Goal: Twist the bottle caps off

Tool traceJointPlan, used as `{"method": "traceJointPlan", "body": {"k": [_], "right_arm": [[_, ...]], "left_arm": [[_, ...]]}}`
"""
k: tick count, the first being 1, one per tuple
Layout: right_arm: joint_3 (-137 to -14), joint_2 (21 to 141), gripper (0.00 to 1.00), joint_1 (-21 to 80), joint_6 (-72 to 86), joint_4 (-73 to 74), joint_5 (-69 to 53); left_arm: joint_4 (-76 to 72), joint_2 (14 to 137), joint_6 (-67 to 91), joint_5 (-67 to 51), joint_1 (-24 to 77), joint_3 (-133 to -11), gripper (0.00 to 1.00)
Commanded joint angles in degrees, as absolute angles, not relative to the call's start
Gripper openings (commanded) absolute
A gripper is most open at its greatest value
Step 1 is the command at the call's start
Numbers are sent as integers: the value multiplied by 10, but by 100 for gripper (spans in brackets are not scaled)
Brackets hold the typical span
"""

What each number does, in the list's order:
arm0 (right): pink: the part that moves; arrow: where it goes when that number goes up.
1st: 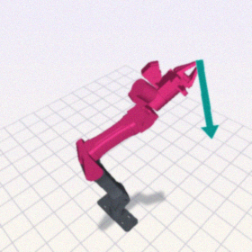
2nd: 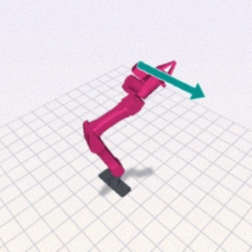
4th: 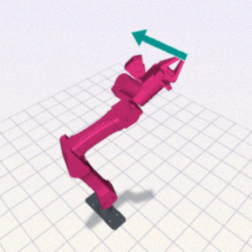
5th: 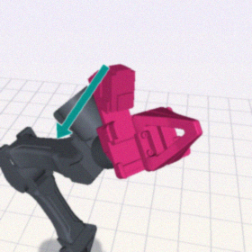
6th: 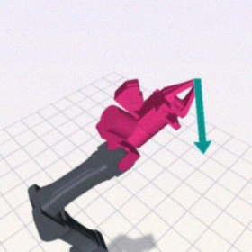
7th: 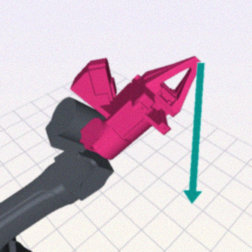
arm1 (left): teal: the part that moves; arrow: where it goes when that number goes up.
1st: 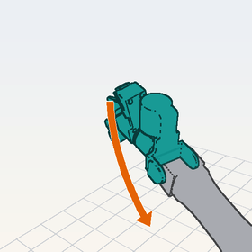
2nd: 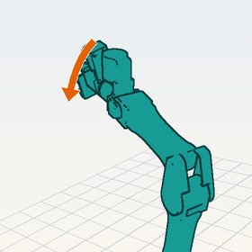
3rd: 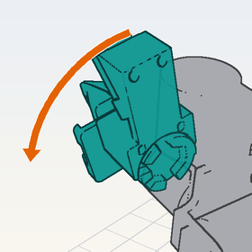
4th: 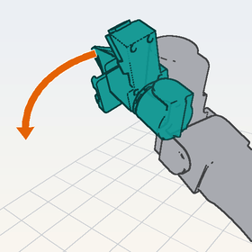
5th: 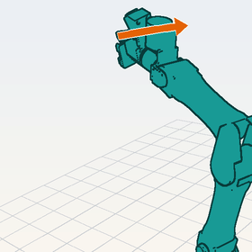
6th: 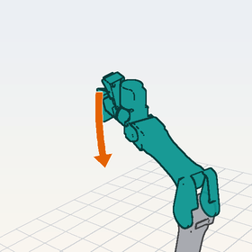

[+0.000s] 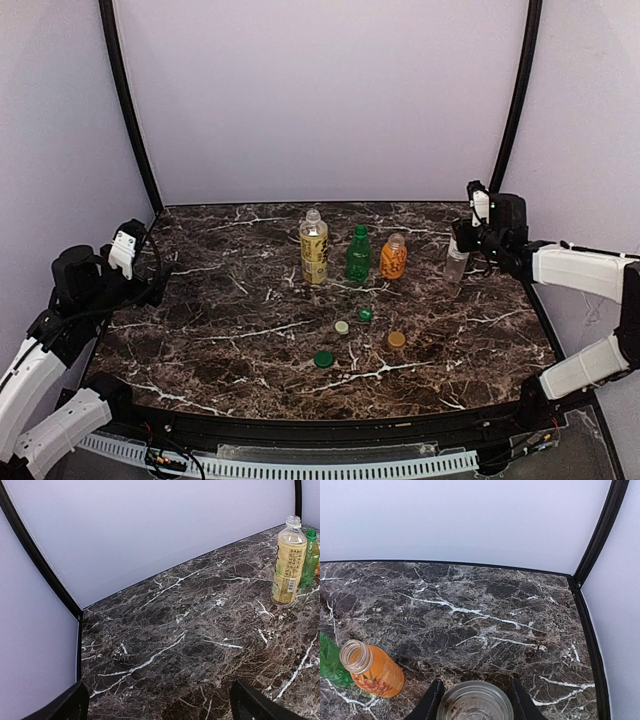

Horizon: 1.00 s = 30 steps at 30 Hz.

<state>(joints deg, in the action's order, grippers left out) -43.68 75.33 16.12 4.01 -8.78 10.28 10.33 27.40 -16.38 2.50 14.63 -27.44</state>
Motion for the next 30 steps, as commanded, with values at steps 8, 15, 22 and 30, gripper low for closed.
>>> {"method": "traceJointPlan", "body": {"k": [8,15,22,30], "right_arm": [[-332,798,0,196,14,-398,61],[-346,839,0,203,22,-398,63],[-390,865,0,203,34,-322,57],[-447,877,24,203,46,-210,69]], "left_arm": [[77,251,-137,33,125,-249,99],[79,249,-140,29,124,-250,99],[75,253,-144,21,125,-254,99],[79,256,-144,11,124,-261,99]]}}
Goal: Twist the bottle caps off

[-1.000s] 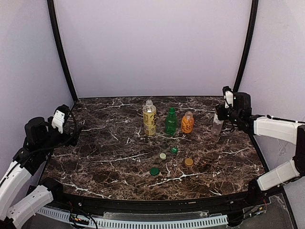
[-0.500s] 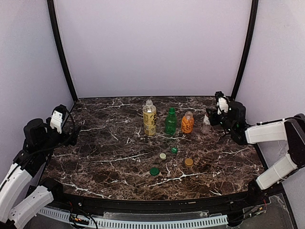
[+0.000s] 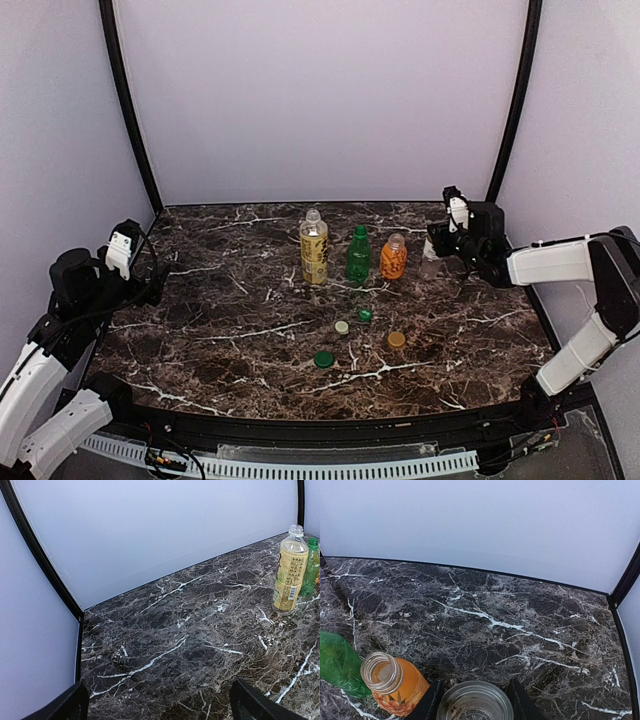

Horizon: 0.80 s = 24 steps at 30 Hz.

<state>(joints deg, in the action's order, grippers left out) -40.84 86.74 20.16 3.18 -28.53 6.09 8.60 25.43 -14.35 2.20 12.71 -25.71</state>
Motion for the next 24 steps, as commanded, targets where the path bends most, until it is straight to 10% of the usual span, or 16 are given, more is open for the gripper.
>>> {"method": "traceJointPlan", "body": {"k": [1,14,24], "right_arm": [[-457,878,26,203,46,-194,71],[-461,880,34,203,43,-192,77],[-467,868,98,203,49,-175,75]], "left_arm": [[78,257,-145,10,124,-262,99],[71,260,-147,2,123,-265,99],[71,259,-145,-15,123,-265,99]]}}
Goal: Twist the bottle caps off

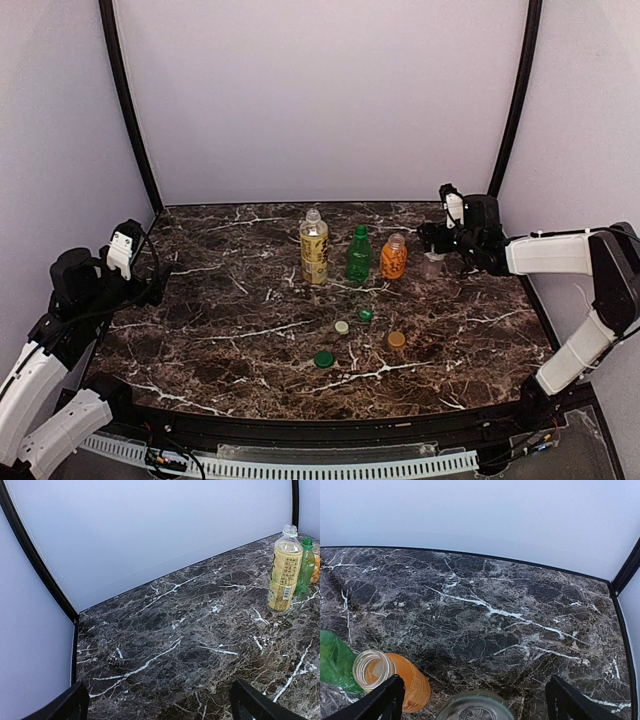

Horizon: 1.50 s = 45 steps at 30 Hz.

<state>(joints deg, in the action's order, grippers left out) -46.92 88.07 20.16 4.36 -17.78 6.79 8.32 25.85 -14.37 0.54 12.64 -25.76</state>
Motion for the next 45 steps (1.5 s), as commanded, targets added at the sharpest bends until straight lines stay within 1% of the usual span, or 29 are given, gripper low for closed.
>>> {"method": "traceJointPlan", "body": {"k": [1,9,14,17,20,23,28,32,35,41,45], "right_arm": [[-468,863,99,203,48,-173,75],[-517,818,99,203,24,-87,78],[-577,784,99,203,12,17,40],[-581,744,99,202,16,56,48],[-525,669,99,197,34,31,88],[-445,584,99,186,47,3,85],[-353,489,99,176,83,21,91],[-295,437,99,174,152,36,142],[-237,388,99,174,199,18,174],[-134,292,99,173,218,-14,223],[-120,229,99,172,212,5,273]], "left_arm": [[72,259,-145,-16,124,-264,99],[72,256,-141,-21,124,-258,99],[72,252,-141,-20,123,-252,99],[71,241,-126,-12,120,-237,99],[68,229,-113,29,110,-220,99],[64,213,-97,51,89,-207,99],[79,201,-36,64,58,-202,99],[102,183,23,32,13,-186,99],[99,173,30,3,-13,-175,99],[79,172,36,-47,-43,-143,99],[63,174,37,-97,-59,-123,99]]}}
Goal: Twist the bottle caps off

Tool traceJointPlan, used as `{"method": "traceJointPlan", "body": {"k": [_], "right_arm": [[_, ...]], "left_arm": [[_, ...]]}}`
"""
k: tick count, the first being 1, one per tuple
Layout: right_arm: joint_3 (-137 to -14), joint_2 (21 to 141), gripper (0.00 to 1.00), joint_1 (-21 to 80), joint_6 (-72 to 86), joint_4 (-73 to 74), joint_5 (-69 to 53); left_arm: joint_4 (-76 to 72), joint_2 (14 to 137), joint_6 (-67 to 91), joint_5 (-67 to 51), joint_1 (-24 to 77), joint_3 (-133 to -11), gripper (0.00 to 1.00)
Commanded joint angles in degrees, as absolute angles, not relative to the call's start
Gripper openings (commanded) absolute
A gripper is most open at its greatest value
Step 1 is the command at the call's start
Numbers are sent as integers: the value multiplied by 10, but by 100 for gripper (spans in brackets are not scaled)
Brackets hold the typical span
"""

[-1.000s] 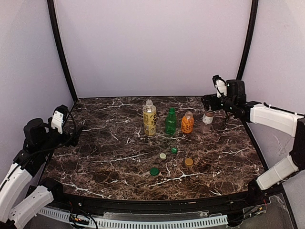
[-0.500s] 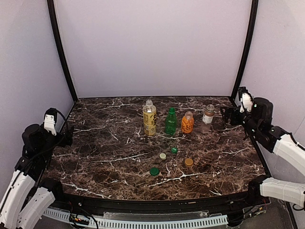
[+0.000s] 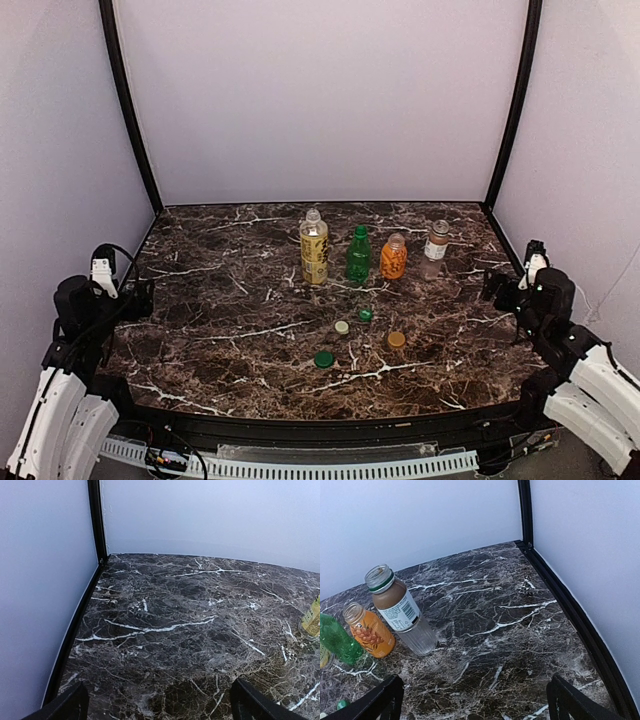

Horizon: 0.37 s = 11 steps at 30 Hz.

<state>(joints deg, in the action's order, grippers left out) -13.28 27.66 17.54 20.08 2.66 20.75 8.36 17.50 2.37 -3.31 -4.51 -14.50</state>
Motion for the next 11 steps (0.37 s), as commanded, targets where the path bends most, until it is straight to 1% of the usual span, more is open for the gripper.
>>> {"method": "traceJointPlan", "body": {"k": [1,6,11], "right_arm": [[-115,215,98,172,214,11,285],[-94,138,99,172,180,14,322],[-82,76,99,172,181,37,324]], "left_arm": [[60,175,37,-117,-64,-118,99],[58,174,38,-138,-89,-110,99],[61,182,35,-139,-107,-109,99]]}}
